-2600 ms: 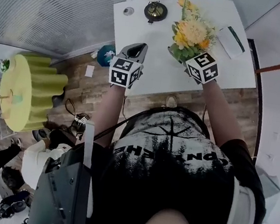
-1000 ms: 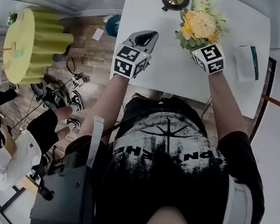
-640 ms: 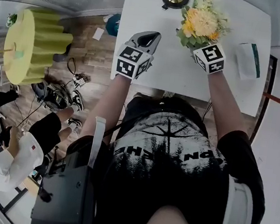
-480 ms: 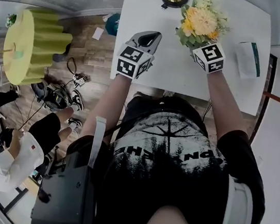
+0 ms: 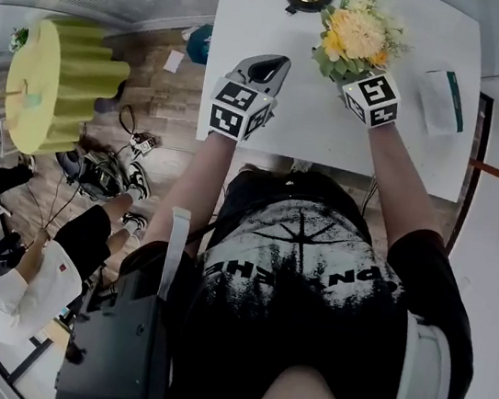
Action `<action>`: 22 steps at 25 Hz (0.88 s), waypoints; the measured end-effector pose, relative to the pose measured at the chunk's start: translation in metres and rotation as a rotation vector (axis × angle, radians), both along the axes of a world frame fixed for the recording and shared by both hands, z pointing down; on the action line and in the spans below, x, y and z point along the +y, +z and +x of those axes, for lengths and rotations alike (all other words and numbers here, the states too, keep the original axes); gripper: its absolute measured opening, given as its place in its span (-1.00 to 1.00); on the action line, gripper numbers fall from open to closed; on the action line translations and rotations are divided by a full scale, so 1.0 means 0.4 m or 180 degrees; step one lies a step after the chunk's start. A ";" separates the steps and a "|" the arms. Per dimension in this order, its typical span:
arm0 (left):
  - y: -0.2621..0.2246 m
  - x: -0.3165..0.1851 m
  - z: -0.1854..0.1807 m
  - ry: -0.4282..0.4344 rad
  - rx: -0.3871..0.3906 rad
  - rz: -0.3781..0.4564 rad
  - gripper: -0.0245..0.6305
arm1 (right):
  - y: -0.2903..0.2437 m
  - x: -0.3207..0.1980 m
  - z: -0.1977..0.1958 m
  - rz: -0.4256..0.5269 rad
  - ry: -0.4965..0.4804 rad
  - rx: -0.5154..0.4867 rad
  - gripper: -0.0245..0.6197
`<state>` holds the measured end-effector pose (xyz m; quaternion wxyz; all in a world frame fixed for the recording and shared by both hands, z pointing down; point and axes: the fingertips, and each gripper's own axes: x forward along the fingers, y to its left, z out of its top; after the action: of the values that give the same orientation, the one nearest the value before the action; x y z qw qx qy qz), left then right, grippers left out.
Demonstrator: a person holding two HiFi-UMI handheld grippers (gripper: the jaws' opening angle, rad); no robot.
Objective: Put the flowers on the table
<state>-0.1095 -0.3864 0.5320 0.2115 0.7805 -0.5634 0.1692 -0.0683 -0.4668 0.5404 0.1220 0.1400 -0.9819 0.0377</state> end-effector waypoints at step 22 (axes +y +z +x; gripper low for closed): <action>-0.049 -0.008 0.038 0.0286 0.0068 0.0175 -0.89 | -0.014 0.015 0.116 -0.0094 0.0522 0.0096 -0.04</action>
<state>-0.0942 -0.3894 0.5122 0.1882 0.8123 -0.5299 0.1547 -0.0219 -0.4607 0.5349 0.1354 0.2186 -0.9645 0.0600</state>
